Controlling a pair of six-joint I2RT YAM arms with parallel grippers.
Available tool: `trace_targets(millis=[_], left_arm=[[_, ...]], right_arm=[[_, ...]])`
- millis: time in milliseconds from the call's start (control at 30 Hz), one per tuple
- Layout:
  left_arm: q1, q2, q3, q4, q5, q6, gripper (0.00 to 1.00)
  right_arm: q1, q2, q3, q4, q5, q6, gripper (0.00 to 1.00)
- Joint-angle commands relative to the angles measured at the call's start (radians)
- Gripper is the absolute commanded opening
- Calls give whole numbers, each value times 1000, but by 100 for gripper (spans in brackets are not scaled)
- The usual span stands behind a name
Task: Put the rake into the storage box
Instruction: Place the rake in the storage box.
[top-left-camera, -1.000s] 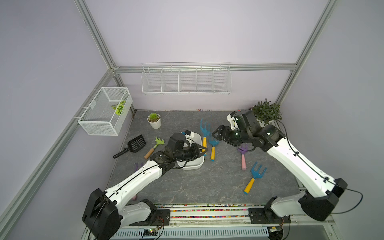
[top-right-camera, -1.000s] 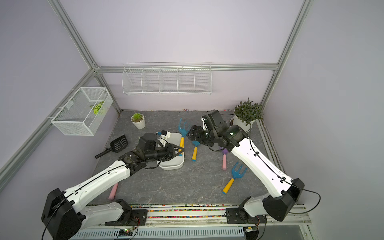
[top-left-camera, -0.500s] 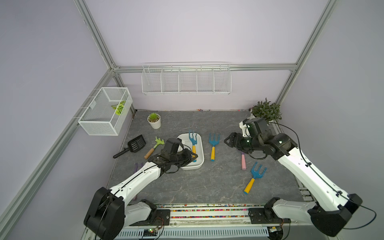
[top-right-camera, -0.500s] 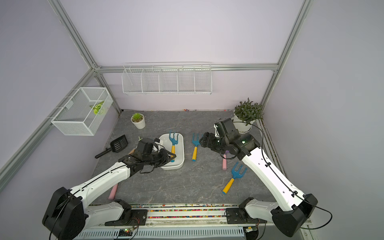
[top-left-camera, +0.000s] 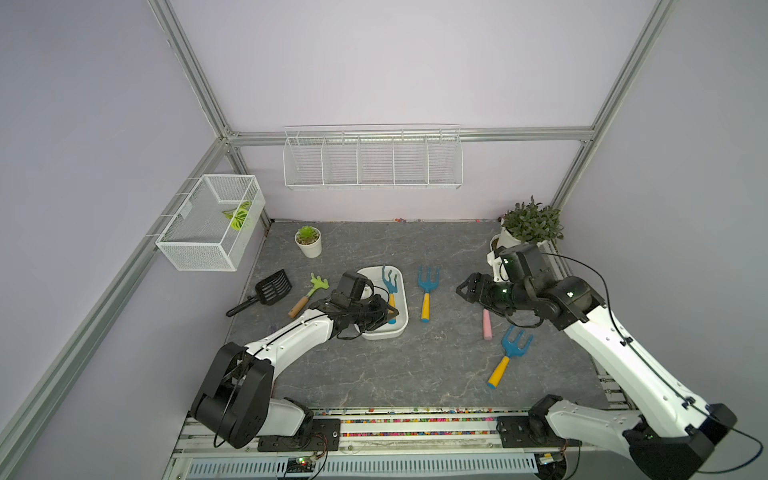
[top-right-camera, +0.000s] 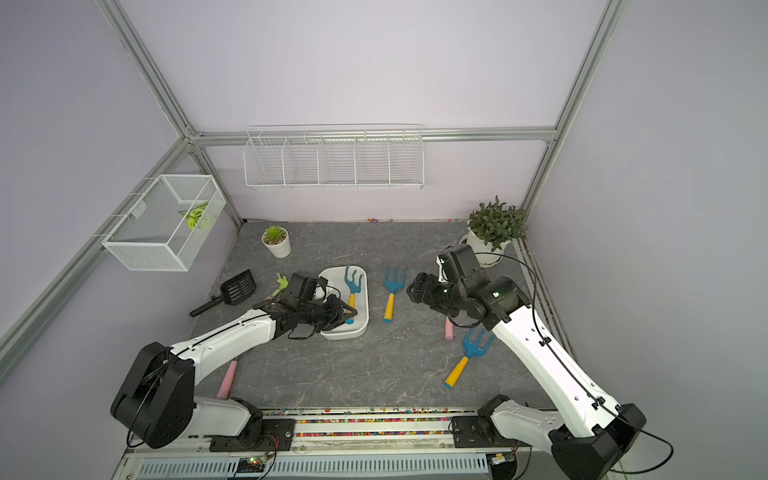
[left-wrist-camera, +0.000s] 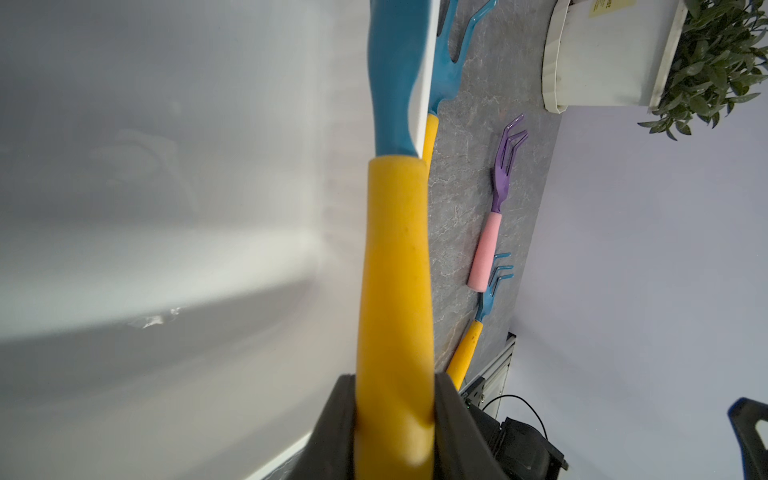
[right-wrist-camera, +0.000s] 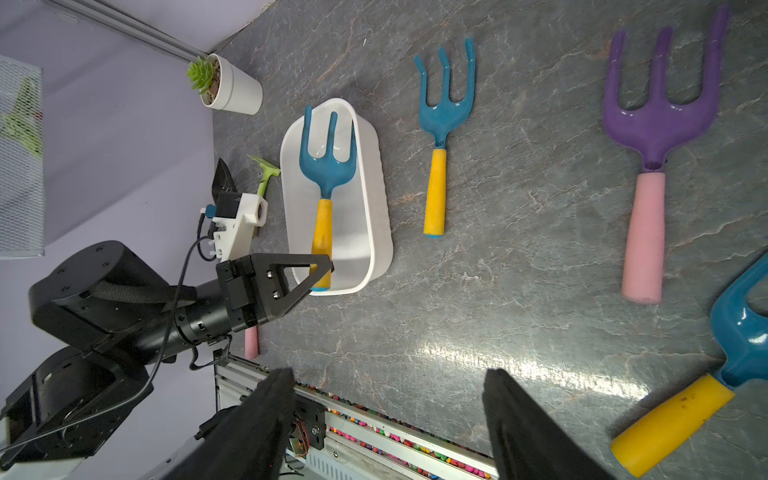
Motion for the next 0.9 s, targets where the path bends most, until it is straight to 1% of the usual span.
trace_targets(millis=[0,33,100,200,300,333,367,533,667,767,867], left_arm=[[5,16,24,24,-8,-3,0],[5,18,23,25,-10,-5,0],[5,19,22,18,-15,-5,28],[5,3,27,-15,-46,1,46],[6,-18,40,-69,-90,9,58],[7,-26,45,-92,-105,11,80],[8,-36,52,-120,-127,12,100],[11,-94,69,-191,-193,25,100],[12,-128,99,-228,-220,42,100],[13,-146,131,-255,-241,58,100],[12,-161,169,-284,-270,78,100]], right_arm=[[-6,-16,-23,-9,-6,3,77],[-7,-17,-25,-9,-6,3,77],[-7,-16,-28,-8,-9,2,77],[-7,-15,-40,-2,-16,3,77],[-7,-11,-53,7,-28,5,77],[-8,-9,-57,7,-30,6,77],[-7,-8,-60,8,-34,6,78],[-8,-4,-67,12,-37,2,77],[-7,21,-51,2,-27,-22,74],[-7,51,-13,-51,22,-43,71],[-7,64,17,-86,91,-70,72]])
